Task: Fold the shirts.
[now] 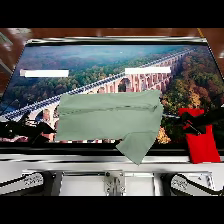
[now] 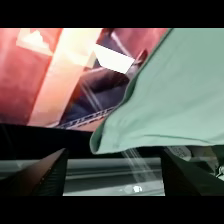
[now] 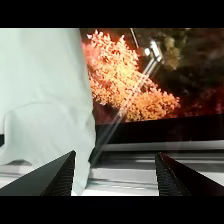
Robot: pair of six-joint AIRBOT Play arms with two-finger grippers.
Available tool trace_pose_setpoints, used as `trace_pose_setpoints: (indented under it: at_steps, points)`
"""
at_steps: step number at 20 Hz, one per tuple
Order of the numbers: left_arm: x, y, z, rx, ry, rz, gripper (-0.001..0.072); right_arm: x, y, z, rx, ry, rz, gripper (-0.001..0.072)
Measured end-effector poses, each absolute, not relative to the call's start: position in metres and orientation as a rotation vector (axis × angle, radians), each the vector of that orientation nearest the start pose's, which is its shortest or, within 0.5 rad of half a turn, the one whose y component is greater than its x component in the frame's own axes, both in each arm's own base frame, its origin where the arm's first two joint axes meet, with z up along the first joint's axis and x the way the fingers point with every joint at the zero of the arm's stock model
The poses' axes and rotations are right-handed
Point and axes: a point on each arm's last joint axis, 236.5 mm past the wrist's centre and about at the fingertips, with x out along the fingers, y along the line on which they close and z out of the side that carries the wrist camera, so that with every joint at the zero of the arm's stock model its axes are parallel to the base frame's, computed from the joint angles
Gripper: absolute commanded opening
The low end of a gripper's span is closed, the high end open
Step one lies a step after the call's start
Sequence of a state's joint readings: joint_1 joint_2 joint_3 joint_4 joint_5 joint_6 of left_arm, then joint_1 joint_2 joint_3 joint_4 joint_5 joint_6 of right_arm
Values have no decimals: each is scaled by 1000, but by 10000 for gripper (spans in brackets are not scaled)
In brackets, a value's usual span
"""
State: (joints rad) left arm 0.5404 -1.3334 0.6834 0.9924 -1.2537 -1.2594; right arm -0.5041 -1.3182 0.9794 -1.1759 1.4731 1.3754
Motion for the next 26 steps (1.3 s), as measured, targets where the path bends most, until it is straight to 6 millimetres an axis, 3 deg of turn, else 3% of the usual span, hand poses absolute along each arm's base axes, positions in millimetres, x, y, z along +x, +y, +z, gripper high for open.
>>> trace_pose_setpoints:
  at_steps: [3,4,5,6,8,12,16,19,22,23,24,26]
  points:
    - [258,-8,-112,-869,1530,-94,643,273,-44,-42,684,1594,42,644]
    - [260,-16,-115,-880,1533,-107,508,272,-44,-43,686,1595,41,644]
    - [263,-21,-119,-878,1529,-109,231,271,-44,-44,691,1597,38,644]
    - [266,-24,-125,-863,1525,-101,136,269,-42,-45,695,1604,40,643]
    - [271,-32,-129,-854,1521,-105,37,260,-35,-51,700,1636,56,643]
    - [280,-34,-124,-810,1484,-116,37,234,3,-76,639,1737,145,643]
    - [291,-34,-104,-770,1413,-143,36,225,35,-102,557,1756,188,643]
    - [294,-34,-96,-758,1390,-154,36,224,55,-118,588,1752,192,633]
    - [296,-35,-93,-757,1377,-160,36,228,73,-126,684,1745,191,351]
    - [296,-35,-92,-755,1375,-162,36,232,77,-129,708,1730,185,186]
    - [296,-35,-92,-750,1372,-165,36,234,78,-132,721,1720,177,71]
    - [298,-35,-90,-730,1357,-181,36,239,83,-130,749,1711,193,70]
